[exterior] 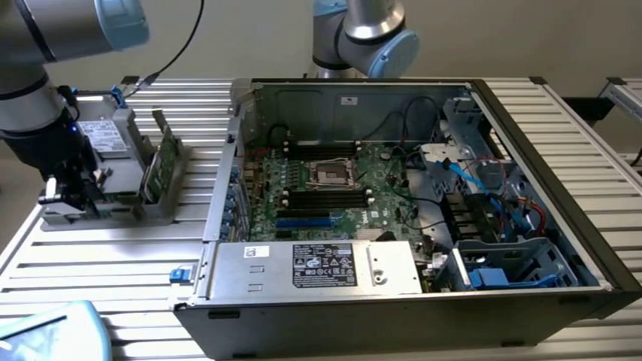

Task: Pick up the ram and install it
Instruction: 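Pick up the ram and move it above insertion slot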

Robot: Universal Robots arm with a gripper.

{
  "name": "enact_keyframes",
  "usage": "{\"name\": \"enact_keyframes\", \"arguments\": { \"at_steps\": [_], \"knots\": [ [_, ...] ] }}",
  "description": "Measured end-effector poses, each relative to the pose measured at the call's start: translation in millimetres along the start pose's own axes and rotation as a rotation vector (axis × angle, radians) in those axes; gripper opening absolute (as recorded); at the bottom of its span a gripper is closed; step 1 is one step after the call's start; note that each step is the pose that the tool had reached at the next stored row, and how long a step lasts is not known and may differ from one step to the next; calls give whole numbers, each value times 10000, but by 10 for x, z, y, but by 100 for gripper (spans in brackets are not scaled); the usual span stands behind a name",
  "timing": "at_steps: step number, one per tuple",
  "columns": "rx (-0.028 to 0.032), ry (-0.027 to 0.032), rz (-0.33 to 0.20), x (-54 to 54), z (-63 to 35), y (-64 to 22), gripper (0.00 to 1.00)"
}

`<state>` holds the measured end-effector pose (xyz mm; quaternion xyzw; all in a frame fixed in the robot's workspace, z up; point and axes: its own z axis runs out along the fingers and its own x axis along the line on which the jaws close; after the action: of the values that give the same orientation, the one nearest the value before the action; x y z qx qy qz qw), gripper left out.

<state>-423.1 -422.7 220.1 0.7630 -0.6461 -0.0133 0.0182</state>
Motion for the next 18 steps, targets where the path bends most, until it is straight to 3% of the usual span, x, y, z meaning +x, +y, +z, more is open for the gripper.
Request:
{"name": "enact_keyframes", "arguments": {
  "at_steps": [4, 9, 11, 14, 15, 18],
  "knots": [
    [10, -64, 218, 0, 70, -5, 43],
    [26, -201, 762, 0, 135, -8, 43],
    [37, -293, 913, 0, 150, -8, 43],
    [64, -513, 917, 1, 152, -8, 43],
    [68, -561, 915, 1, 151, -8, 43],
    [75, -599, 919, 0, 159, -5, 43]
  ]
}}
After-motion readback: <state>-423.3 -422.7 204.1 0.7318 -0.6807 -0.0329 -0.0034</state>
